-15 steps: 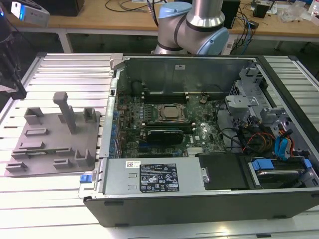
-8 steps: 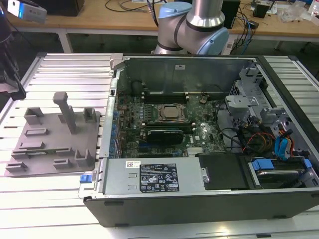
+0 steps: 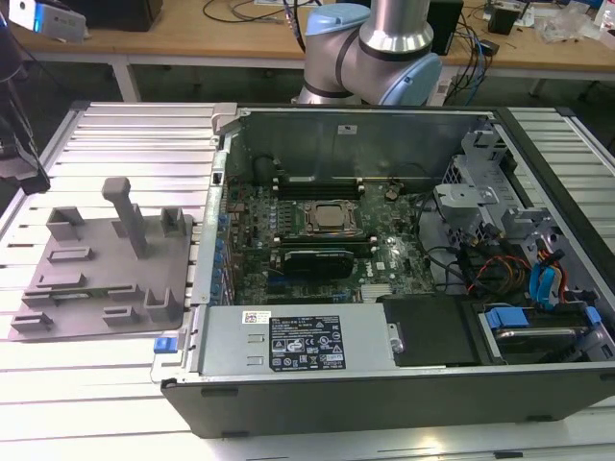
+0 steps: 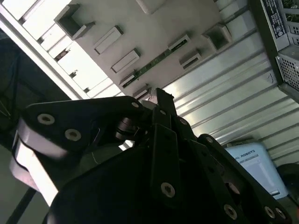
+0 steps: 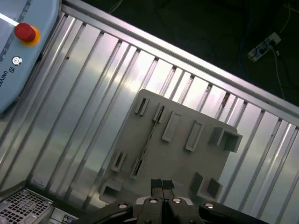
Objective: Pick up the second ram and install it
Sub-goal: 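Pick up the second ram and move it above second insertion slot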
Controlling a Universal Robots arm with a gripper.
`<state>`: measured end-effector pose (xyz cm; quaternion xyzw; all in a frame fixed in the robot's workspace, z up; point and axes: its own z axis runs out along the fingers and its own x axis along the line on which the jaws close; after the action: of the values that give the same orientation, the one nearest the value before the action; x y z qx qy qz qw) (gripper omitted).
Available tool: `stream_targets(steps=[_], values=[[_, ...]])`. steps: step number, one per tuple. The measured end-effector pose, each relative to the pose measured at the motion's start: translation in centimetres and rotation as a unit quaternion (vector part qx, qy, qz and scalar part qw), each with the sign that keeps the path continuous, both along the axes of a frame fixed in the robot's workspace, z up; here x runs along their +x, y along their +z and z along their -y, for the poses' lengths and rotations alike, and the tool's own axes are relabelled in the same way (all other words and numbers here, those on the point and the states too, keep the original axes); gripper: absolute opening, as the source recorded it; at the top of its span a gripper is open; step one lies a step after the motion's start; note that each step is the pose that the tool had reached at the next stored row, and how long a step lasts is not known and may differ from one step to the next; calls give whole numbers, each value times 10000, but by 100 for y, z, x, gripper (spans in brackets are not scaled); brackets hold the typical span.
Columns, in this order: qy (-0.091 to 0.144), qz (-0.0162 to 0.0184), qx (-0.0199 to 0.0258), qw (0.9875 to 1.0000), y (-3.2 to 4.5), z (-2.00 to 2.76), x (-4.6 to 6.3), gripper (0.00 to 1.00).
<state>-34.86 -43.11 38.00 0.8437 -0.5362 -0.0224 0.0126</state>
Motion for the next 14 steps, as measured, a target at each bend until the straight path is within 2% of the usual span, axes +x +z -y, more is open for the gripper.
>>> stream_targets(steps=[3, 5, 6, 8, 12, 14], values=[[-333, 0, 0, 9994, -11, 0, 0, 8], [-564, 0, 0, 9984, -18, 0, 0, 8], [-707, 0, 0, 9975, -21, 0, 0, 8], [-1036, 0, 0, 9946, -29, 0, 0, 8], [-1384, 1, 1, 9904, -35, 0, 0, 8], [-1746, 0, 0, 9846, -38, 0, 0, 8]])
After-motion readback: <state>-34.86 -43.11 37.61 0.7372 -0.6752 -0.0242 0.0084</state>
